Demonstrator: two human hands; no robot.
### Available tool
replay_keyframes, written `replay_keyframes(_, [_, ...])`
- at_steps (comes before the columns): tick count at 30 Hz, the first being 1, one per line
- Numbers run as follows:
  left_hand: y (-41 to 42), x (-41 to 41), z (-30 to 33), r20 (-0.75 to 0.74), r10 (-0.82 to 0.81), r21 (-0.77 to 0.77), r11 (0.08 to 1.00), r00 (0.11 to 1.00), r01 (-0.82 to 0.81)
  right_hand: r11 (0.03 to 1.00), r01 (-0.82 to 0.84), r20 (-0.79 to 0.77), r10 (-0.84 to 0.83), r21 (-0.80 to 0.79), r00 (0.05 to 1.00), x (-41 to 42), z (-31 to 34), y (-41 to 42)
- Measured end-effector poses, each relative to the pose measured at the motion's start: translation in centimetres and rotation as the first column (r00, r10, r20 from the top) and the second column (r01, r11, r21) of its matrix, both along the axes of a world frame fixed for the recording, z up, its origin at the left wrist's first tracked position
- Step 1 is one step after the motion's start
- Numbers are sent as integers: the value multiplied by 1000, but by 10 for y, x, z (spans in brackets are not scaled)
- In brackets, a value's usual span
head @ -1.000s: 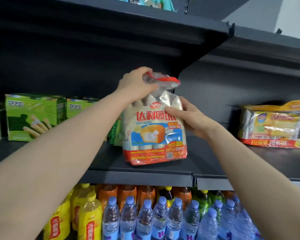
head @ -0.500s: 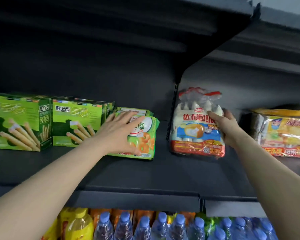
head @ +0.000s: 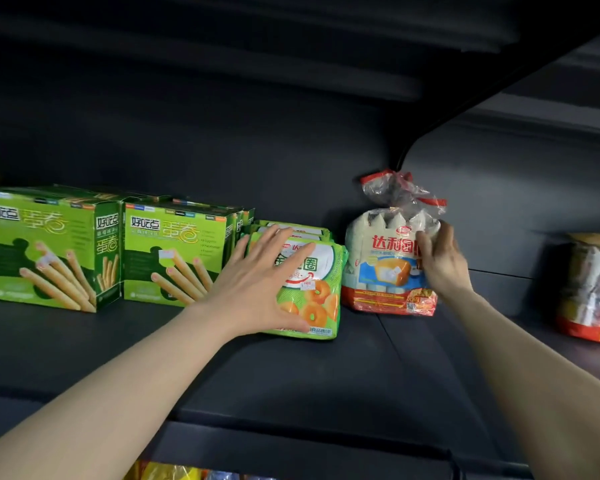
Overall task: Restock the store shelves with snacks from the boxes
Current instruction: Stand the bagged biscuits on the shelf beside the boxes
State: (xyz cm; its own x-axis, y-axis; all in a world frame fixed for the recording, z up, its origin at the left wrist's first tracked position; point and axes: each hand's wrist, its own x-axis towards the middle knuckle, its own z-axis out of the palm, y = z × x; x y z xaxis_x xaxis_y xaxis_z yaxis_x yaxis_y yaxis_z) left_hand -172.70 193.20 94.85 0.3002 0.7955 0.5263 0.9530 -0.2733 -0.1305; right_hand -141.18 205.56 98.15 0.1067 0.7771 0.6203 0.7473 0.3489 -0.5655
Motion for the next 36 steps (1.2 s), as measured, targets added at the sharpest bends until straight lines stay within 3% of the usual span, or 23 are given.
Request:
replay_keyframes(7, [-4, 1, 0, -10, 11, 10, 1000, 1000, -10, 995, 93, 101, -88, -45, 991, 3, 6, -2])
replay_keyframes(14, [-22, 12, 6, -20, 66, -29, 997, 998, -67, 970, 227, 370, -244, 89, 896, 7, 17, -65])
replay_keyframes(17, [-39, 19, 9, -1, 78, -34, 996, 997, -78, 960, 279, 314, -275, 33, 909, 11, 16, -92])
replay_keyframes(20, [-65, 26, 10, 35, 64, -17, 998, 997, -63, 955, 295, 391, -260, -31, 883, 12, 11, -127])
replay_keyframes(24, [-105, 36, 7, 80, 10, 10, 1000, 997, -10, 945, 325, 447, -277, -31, 850, 8, 6, -181])
replay_keyframes(31, [-177, 57, -21, 111, -126, 113, 987, 986, 114, 944, 299, 618, -319, 140, 719, 11, -43, -289])
replay_keyframes(36, [-227, 83, -67, 243, -256, 144, 963, 936, 226, 940, 260, 676, -339, 220, 655, 28, -102, -363])
